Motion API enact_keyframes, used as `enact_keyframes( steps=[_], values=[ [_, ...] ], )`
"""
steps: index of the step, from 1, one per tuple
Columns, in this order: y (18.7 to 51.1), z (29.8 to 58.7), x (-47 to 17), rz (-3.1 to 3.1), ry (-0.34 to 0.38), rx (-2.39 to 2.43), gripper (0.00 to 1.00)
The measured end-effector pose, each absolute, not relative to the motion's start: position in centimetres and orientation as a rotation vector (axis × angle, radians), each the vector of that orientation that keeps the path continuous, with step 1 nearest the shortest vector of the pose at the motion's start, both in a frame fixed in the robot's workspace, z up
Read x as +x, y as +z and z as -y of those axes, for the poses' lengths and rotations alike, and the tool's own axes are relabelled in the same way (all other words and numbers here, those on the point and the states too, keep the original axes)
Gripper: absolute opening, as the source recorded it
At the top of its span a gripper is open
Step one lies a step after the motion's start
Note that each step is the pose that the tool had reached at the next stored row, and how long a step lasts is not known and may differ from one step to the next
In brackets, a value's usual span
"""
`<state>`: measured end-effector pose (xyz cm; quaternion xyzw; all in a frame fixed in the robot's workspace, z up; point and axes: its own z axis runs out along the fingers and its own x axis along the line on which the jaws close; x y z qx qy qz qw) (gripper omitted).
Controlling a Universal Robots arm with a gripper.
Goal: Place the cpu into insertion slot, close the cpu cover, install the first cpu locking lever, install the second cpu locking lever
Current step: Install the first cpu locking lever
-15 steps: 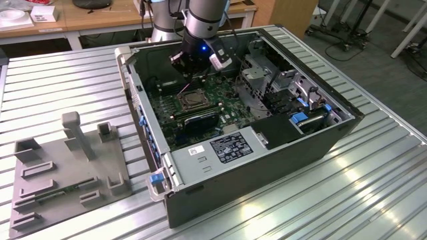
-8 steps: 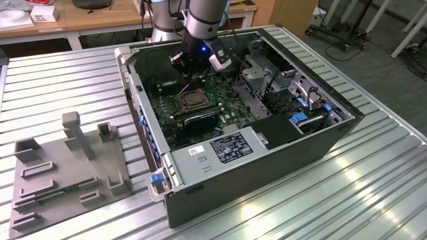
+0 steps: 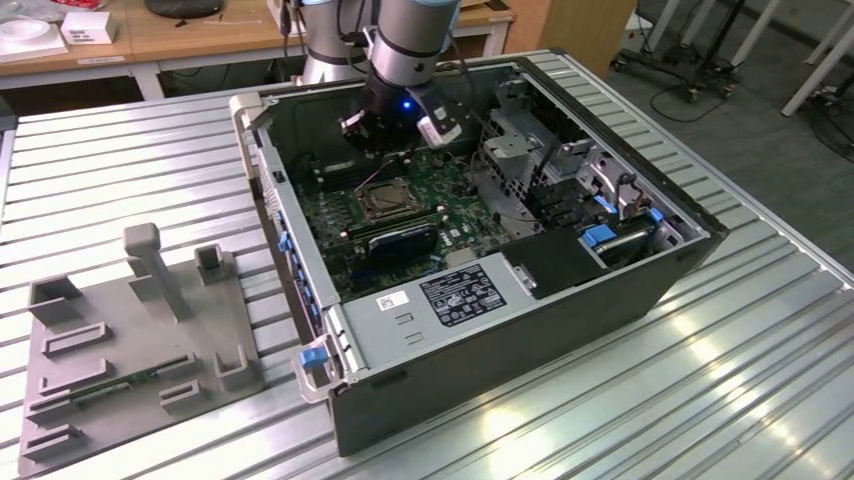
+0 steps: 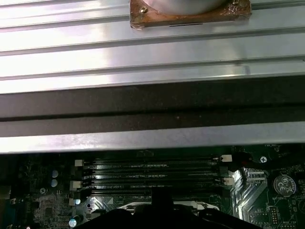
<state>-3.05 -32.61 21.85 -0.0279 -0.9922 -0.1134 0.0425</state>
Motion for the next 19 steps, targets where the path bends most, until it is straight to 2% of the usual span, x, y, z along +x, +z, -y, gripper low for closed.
enact_keyframes(
  steps=[19],
  values=[
    [20.3, 32.6, -2.1, 3.019, -0.344, -0.088, 0.11]
  ],
)
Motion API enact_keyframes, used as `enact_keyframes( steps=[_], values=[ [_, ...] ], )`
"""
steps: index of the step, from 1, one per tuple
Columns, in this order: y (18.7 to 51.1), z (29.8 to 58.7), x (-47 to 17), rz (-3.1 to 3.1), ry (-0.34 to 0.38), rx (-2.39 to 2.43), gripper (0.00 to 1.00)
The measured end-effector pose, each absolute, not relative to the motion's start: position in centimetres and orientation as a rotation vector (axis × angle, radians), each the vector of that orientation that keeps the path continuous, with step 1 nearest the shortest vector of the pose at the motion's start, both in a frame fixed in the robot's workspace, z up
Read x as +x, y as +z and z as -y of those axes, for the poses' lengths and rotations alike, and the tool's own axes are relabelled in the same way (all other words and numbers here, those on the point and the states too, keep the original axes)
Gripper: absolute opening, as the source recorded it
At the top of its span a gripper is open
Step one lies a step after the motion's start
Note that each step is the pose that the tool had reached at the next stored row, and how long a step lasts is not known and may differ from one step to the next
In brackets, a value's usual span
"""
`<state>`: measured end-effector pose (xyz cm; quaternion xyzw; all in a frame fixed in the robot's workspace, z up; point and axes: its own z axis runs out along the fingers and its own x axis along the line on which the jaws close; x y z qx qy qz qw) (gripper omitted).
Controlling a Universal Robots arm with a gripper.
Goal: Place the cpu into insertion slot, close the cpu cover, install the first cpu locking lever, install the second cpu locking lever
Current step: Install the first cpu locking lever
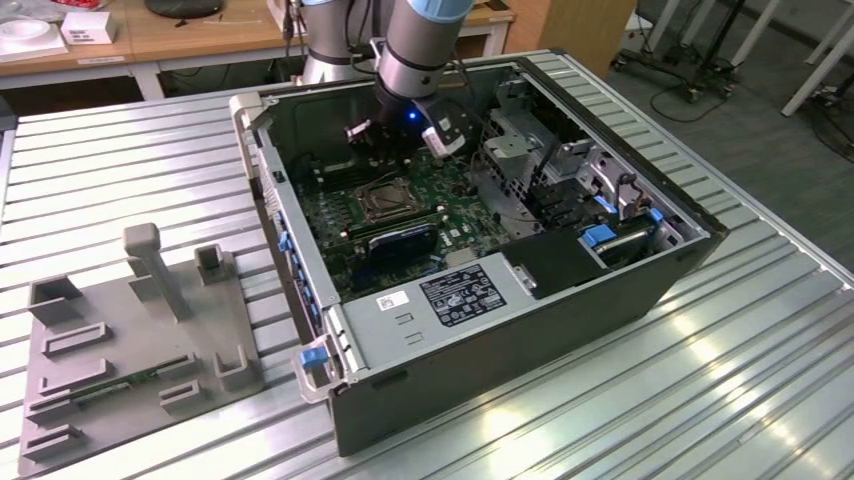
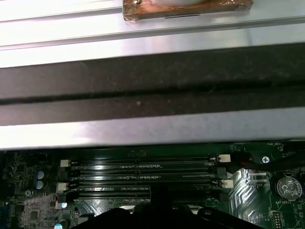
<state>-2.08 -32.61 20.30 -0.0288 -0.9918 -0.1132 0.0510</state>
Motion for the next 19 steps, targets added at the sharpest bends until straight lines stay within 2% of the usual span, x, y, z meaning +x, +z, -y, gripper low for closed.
enact_keyframes(
  steps=[19],
  values=[
    [19.43, 32.89, -1.94, 3.013, -0.343, -0.089, 0.11]
  ],
)
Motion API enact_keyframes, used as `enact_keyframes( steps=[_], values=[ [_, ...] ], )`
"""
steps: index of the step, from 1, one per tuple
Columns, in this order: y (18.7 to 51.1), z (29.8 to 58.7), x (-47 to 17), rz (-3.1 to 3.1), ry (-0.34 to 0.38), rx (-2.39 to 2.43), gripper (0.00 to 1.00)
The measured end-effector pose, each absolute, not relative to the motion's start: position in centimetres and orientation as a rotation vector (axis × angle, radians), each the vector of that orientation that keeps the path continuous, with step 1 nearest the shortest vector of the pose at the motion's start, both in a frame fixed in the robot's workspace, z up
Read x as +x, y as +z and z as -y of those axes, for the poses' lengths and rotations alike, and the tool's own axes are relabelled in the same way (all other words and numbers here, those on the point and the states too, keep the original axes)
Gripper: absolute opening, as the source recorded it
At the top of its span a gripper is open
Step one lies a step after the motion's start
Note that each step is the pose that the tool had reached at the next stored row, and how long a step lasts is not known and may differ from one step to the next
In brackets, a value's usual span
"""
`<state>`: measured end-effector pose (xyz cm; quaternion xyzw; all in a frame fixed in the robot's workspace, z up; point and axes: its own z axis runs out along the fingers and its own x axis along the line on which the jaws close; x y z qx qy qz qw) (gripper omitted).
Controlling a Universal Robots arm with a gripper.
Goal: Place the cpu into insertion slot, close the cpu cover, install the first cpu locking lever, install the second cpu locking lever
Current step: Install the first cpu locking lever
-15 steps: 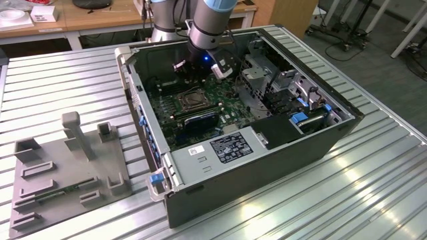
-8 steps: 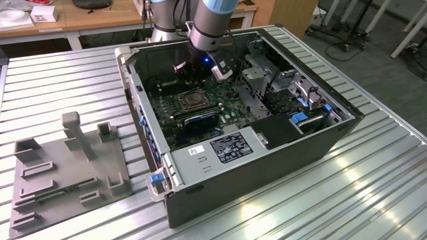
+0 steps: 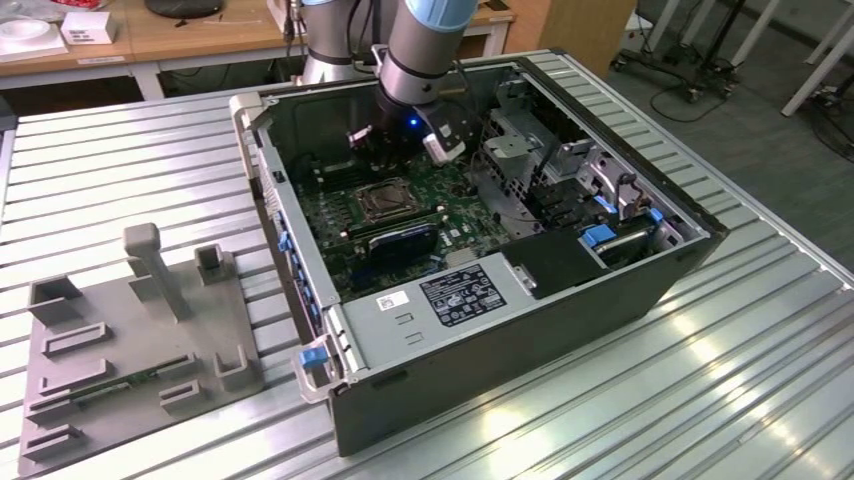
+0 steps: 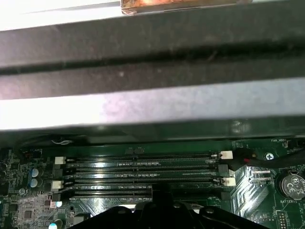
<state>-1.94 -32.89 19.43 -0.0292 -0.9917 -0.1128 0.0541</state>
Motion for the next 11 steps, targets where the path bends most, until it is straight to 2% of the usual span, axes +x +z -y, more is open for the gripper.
enact_keyframes(
  steps=[11],
  values=[
    [19.16, 32.91, -1.94, 3.012, -0.343, -0.089, 0.11]
  ],
)
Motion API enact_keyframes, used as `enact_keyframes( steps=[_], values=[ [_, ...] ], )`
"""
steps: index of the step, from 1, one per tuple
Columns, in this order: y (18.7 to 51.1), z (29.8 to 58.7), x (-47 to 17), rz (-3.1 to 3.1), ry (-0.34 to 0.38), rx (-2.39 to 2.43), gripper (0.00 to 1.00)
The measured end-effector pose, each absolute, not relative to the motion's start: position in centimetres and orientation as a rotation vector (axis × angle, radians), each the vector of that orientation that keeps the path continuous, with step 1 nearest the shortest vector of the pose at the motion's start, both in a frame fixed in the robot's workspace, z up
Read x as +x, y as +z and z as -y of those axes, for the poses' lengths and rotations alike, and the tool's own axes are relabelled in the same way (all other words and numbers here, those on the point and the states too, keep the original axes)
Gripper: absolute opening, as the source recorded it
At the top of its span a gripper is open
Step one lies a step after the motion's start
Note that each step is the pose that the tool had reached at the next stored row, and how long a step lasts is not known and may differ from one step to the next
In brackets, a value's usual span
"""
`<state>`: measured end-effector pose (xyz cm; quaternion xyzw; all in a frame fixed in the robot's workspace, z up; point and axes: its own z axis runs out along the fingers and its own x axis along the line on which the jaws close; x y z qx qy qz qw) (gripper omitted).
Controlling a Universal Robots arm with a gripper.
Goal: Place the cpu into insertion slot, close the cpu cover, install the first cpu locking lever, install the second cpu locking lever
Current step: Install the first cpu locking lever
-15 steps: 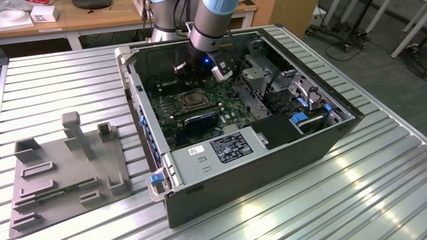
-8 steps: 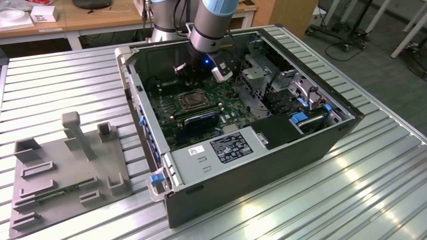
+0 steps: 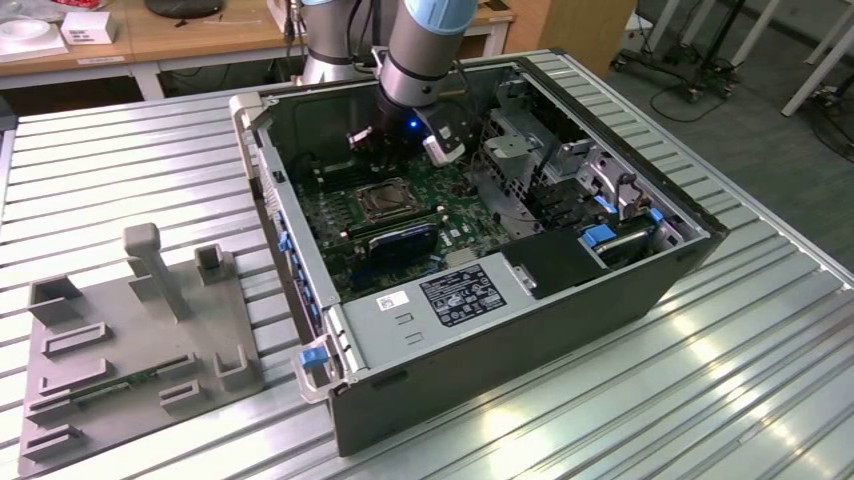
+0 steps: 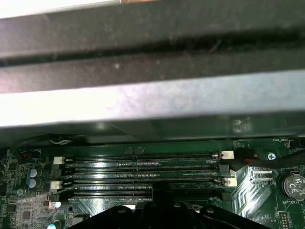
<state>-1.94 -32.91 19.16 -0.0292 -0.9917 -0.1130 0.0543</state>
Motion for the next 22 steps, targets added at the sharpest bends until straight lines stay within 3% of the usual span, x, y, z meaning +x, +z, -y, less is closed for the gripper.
enact_keyframes(
  steps=[22],
  values=[
    [19.16, 32.99, -1.94, 3.012, -0.343, -0.089, 0.11]
  ],
)
